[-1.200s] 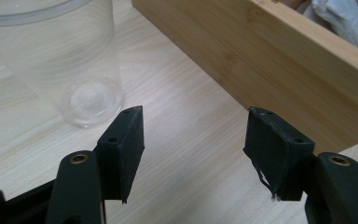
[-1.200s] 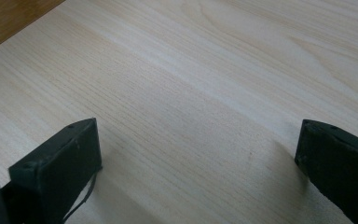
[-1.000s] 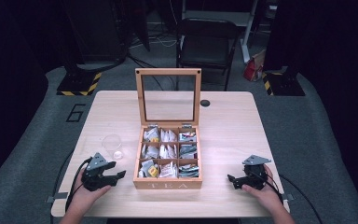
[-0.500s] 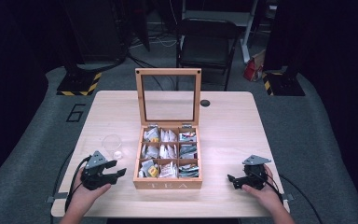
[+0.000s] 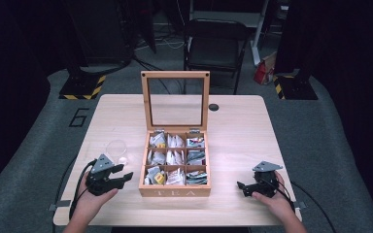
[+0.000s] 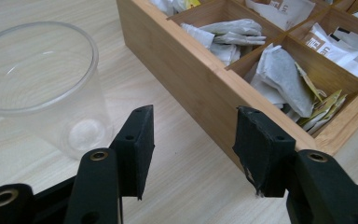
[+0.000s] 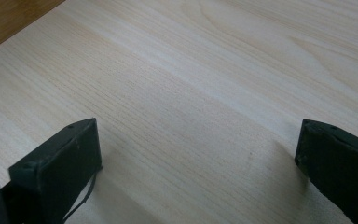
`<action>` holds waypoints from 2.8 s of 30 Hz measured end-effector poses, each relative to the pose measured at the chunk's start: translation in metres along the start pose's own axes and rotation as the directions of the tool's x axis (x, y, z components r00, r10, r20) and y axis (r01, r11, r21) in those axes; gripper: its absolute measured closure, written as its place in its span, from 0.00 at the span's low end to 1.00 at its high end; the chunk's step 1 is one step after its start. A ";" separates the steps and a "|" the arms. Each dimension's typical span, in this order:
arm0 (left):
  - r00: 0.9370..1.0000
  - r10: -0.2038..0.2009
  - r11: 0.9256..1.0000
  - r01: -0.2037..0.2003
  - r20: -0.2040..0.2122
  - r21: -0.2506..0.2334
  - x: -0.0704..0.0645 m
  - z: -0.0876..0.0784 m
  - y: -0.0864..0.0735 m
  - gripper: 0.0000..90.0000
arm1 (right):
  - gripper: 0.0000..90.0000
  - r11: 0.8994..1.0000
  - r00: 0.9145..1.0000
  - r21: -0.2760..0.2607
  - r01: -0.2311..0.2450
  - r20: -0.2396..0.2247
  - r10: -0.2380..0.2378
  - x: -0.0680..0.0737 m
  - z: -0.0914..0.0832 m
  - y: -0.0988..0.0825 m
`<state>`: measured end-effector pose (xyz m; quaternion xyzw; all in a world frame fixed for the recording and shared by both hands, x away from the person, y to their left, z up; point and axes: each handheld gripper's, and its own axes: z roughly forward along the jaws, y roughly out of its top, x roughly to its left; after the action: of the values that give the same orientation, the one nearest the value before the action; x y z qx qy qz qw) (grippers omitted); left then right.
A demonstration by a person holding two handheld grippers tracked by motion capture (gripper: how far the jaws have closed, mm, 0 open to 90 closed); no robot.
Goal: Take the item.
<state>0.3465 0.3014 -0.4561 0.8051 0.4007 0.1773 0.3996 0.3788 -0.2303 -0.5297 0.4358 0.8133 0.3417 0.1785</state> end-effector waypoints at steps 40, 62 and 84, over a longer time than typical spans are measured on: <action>0.996 0.048 0.999 -0.048 0.077 -0.004 -0.027 0.021 0.039 0.64 | 0.00 1.000 1.000 0.000 0.000 -0.003 0.000 0.000 0.000 0.000; 0.992 0.024 1.000 -0.025 0.122 0.007 -0.034 0.038 0.039 0.76 | 0.00 1.000 1.000 0.001 0.003 0.000 -0.003 0.000 0.000 0.000; 0.986 0.007 1.000 -0.010 0.164 0.013 -0.037 0.045 0.036 0.90 | 0.00 1.000 1.000 0.000 0.001 0.000 -0.001 0.000 0.000 0.000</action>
<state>0.3688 0.2367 -0.4543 0.8214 0.3643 0.1094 0.4250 0.3787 -0.2304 -0.5297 0.4352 0.8136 0.3415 0.1788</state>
